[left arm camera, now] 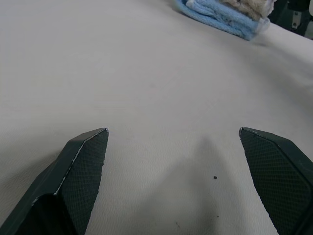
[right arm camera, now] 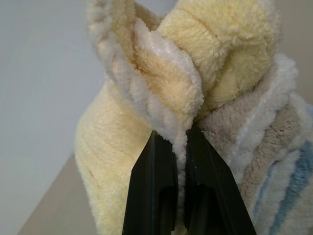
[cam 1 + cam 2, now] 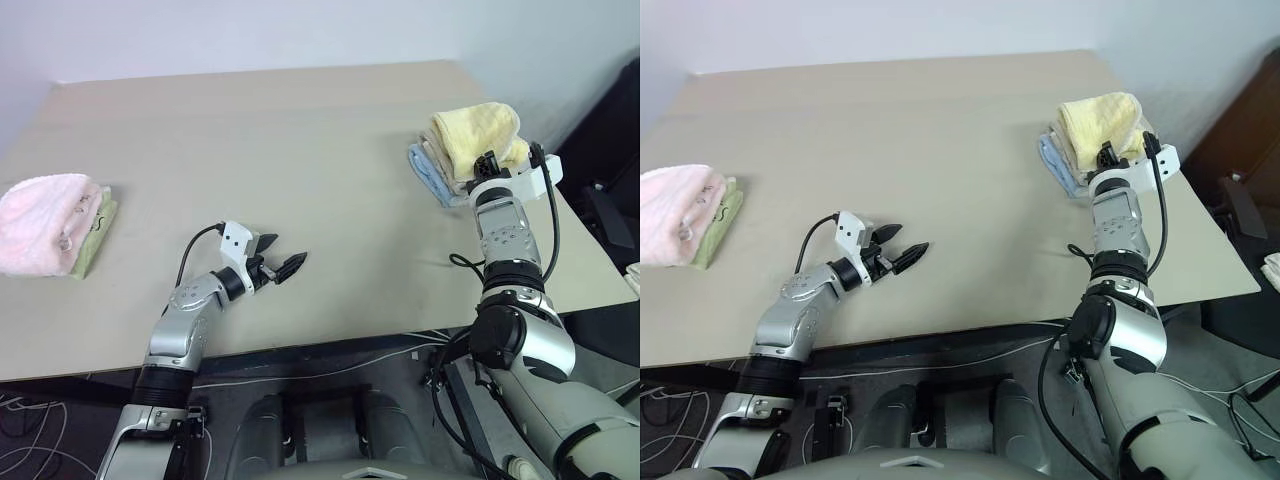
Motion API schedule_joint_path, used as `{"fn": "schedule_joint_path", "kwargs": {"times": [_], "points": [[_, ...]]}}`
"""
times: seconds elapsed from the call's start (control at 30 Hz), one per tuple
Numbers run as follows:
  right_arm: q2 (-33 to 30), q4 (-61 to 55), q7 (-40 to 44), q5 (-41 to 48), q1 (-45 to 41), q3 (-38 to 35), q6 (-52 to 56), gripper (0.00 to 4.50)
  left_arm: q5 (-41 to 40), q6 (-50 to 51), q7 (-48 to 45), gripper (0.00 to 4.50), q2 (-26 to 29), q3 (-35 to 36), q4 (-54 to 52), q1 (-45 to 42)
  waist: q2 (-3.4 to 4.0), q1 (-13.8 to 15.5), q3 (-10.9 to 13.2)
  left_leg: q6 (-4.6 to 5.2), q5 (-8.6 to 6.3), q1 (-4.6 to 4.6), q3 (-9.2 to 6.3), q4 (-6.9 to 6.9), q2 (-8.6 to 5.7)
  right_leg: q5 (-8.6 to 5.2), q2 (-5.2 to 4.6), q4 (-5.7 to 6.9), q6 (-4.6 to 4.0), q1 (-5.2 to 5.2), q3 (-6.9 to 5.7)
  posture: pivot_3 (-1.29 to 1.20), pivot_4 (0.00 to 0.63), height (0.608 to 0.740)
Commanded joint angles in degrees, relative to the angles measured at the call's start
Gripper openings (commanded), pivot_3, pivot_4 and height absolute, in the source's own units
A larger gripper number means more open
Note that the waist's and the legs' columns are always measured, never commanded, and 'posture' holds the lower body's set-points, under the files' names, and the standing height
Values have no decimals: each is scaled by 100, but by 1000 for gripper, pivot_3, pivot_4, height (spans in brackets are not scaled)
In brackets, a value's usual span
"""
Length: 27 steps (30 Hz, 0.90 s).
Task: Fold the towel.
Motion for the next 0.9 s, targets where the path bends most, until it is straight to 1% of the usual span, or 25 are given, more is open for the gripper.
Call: {"fn": "schedule_joint_path", "kwargs": {"times": [0.03, 0.13, 0.17, 0.23, 0.33, 0.47, 0.53, 0.6, 0.73, 0.77, 0.83, 0.87, 0.9], "points": [[-73, -515, -85, 171, 60, -60, 132, 1505, 58, 5, 25, 4500, -40, -8, 165, -31, 1, 22, -1, 0, 0, 0, 0, 0, 0, 0, 0, 0, 0, 0, 0, 0, 150, 740], [-80, -823, -181, 301, 147, -94, 288, 2571, 67, -3, 10, 4500, -57, -13, 186, -45, 5, 26, -2, 0, 0, -1, 0, 0, -2, 0, -3, 0, 0, 0, 0, 0, 150, 740], [-82, -970, -216, 354, 193, -105, 357, 2850, 66, -3, 4, 4500, -56, -11, 186, -44, 5, 25, -3, 0, 0, 0, 0, 0, -2, 0, -4, 0, 0, 0, 0, 0, 150, 740], [-101, -1257, -321, 379, 291, -103, 448, 3593, 63, 4, -5, 4500, -49, -6, 180, -42, 6, 25, -3, 0, 0, 0, 0, 0, -2, 0, -4, 0, 0, 1, 0, 0, 150, 740], [-179, -1799, -543, 572, 453, -206, 683, 4469, 52, 30, -21, 4500, -30, 9, 187, -55, 7, 28, -4, 0, 0, -1, -1, 0, -2, 0, -5, 0, 0, 1, -1, 0, 150, 740], [-218, -2620, -720, 906, 697, -250, 1147, 4469, 22, 28, -90, 4500, 2, 31, 202, -78, 9, 26, -4, 1, 0, -1, 0, 0, -3, 0, -7, 0, -1, 1, -1, 0, 150, 740], [-270, -3121, -754, 1006, 901, -164, 1429, 4469, -58, -37, -143, 4500, -19, 100, 200, -126, 10, 26, -5, 1, 0, -1, 0, -1, -3, -1, -7, -1, -1, 0, 0, 0, 150, 740], [-437, -3687, -584, 1042, 1232, 57, 1842, 4469, -185, -199, -213, 4500, -72, 215, 168, -182, 10, 36, -5, 1, 0, -1, -1, -1, -2, -1, -7, -1, -1, 0, -1, 0, 150, 740], [-1093, -4984, 501, 904, 2279, 961, 2598, 4469, -503, -392, -463, 4500, -71, 460, -27, -196, 10, 36, -4, 2, -1, -13, 0, -4, -4, -2, -19, -13, -2, -5, -2, 0, 150, 740], [-1336, -5250, 904, 787, 2609, 1229, 2644, 4469, -633, -418, -584, 4500, -34, 535, -164, -174, 10, 33, -4, 3, -1, -13, 1, -7, -4, -2, -19, -16, -2, -5, -2, 0, 150, 740], [-1610, -5582, 1375, 658, 3005, 1532, 2665, 4469, -812, -462, -777, 4500, 33, 647, -353, -131, 10, 23, -4, 6, -2, -15, 2, -8, -4, -2, -9, -22, -1, -5, -2, 0, 150, 740], [-1831, -5793, 1826, 593, 3263, 1754, 2649, 4469, -851, -621, -916, 4500, 111, 690, -557, -69, 10, 23, -4, 6, -2, -15, 2, -7, -4, -2, -7, -23, -1, -4, -2, 0, 150, 740], [-1959, -5955, 2107, 553, 3426, 1903, 2640, 4469, -877, -738, -1021, 4500, 178, 728, -687, -17, 9, 30, -4, 6, -2, -15, 2, -6, -4, -2, -5, -23, -1, -4, -2, 0, 150, 740]]}}
